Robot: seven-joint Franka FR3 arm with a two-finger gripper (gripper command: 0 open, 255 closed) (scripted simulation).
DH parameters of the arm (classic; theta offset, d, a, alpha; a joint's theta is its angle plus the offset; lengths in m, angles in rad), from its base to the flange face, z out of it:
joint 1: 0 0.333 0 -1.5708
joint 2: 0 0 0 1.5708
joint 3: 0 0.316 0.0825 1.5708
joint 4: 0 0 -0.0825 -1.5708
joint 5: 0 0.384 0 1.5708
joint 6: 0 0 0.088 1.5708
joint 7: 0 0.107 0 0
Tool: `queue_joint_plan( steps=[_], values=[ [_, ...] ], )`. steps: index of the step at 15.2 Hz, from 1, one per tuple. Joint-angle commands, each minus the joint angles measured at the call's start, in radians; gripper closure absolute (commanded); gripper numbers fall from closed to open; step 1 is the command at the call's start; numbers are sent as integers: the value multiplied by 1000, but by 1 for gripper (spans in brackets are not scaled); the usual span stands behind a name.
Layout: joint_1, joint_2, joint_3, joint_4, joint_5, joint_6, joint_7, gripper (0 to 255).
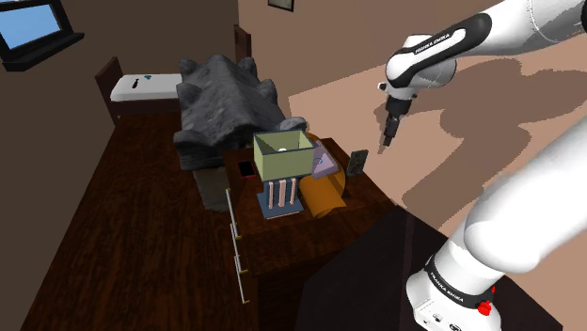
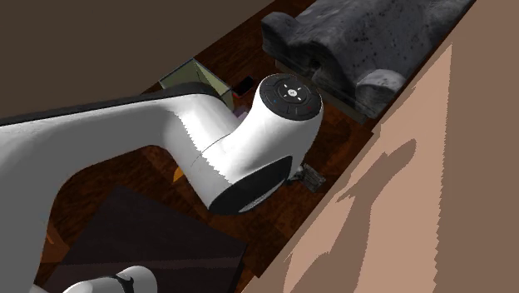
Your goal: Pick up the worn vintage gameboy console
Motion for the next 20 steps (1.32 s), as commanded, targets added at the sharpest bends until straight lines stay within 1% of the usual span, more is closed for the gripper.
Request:
queue_joint_plan(
  steps=[1, 4, 6, 9, 11, 14, 18, 20],
  values=[
    [11, 99, -37, 47, 57, 44, -91, 0],
    [7, 245, -63, 122, 165, 89, -229, 0],
    [-14, 343, -62, 179, 243, 108, -320, 0],
    [-68, 484, -34, 278, 349, 120, -441, 0],
    [-112, 572, -5, 351, 404, 121, -506, 0],
    [-180, 697, 40, 471, 467, 113, -584, 0],
    [-266, 859, 96, 653, 519, 89, -655, 0],
    [-272, 876, 104, 653, 528, 106, -660, 0]
  ],
)
